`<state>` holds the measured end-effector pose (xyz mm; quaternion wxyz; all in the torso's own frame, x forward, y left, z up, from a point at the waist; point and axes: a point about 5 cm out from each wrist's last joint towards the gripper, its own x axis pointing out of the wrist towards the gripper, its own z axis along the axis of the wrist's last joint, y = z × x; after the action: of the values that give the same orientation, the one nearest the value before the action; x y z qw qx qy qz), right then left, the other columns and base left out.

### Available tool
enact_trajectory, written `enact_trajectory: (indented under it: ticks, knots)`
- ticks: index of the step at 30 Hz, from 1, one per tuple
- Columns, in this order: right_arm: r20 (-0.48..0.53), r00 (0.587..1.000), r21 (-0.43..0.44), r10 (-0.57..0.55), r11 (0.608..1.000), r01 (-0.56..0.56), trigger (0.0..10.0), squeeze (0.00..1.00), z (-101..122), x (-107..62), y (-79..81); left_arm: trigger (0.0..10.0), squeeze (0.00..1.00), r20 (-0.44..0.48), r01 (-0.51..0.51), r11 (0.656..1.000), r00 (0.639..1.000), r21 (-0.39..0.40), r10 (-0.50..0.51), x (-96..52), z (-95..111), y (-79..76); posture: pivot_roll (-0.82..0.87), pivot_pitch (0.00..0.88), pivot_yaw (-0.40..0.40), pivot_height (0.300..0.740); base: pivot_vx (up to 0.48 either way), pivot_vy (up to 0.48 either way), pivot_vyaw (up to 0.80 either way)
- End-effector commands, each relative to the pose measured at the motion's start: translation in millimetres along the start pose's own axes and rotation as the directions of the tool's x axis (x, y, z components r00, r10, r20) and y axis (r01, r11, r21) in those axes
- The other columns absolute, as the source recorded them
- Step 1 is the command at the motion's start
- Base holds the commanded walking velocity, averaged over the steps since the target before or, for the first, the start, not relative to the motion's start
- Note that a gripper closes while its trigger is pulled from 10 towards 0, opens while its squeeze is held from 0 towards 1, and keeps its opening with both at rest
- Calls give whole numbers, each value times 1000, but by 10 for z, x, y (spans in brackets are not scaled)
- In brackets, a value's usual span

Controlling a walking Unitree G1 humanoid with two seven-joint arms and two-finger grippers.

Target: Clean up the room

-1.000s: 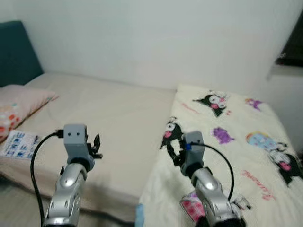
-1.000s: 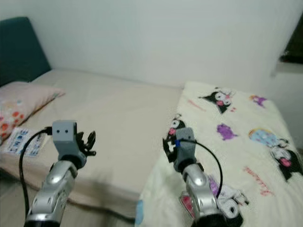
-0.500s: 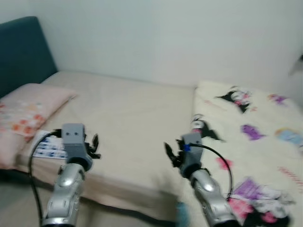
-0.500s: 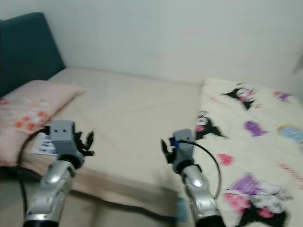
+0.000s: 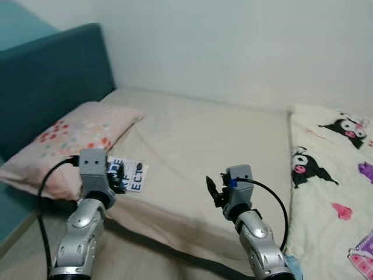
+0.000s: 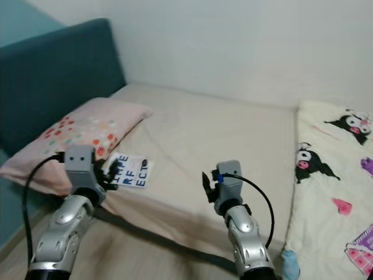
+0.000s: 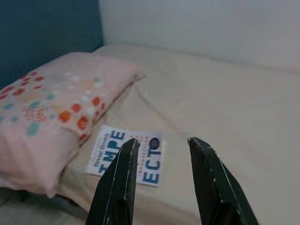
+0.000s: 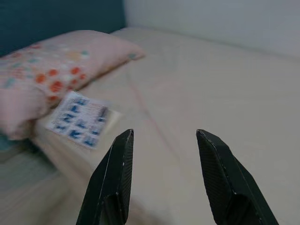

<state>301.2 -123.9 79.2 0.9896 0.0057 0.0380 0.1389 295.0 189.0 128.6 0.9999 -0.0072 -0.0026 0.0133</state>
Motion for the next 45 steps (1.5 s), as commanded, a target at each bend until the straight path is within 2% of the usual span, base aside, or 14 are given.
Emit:
enact_trajectory:
  ticks: [1, 12, 18, 36, 40, 41, 43, 45]
  knots:
    - [10, 1000, 8, -13, 1000, 13, 10000, 0, 12, 1, -35, 10000, 0, -1, 19, 1000, 1000, 21, -19, 7, 5, -43, 132, 0, -12, 740, 0, -480, 0]
    - [16, 1000, 21, -19, 1000, 18, 10000, 0, -3, -4, -14, 10000, 0, -1, 67, 997, 998, 46, -67, 25, 22, -101, 131, 0, 4, 740, 0, -480, 0]
    - [18, 999, 23, -27, 999, 26, 10000, 0, -5, -10, -33, 10000, 0, -15, 78, 996, 997, 33, -77, 32, 9, -117, 130, 0, 8, 740, 0, -480, 0]
    - [12, 999, 25, -40, 999, 40, 10000, 0, -11, -10, -65, 10000, 0, -6, 58, 998, 998, 26, -58, 101, 32, -72, 124, 0, 9, 740, 0, 0, 0]
    - [-29, 999, 4, -40, 999, 40, 10000, 0, -86, -12, -66, 10000, 0, -24, 61, 998, 998, 34, -61, 100, -18, -69, 125, 0, -1, 740, 0, 0, 0]
    - [-64, 997, -4, -51, 999, 51, 10000, 0, -156, -20, -80, 10000, 0, -50, 61, 998, 997, 30, -59, 103, -88, -72, 126, 0, -8, 740, 0, 0, 0]
    - [-241, 966, -60, -98, 994, 86, 10000, 0, -457, -68, -140, 10000, 0, -168, 56, 997, 985, 56, -46, 110, -382, -78, 125, 0, -20, 740, 0, 0, 0]
    - [-446, 883, -155, -144, 984, 82, 10000, 0, -797, -176, -180, 10000, 0, -347, 101, 990, 936, 102, -60, 48, -804, -118, 112, 0, -27, 740, 0, 0, 0]
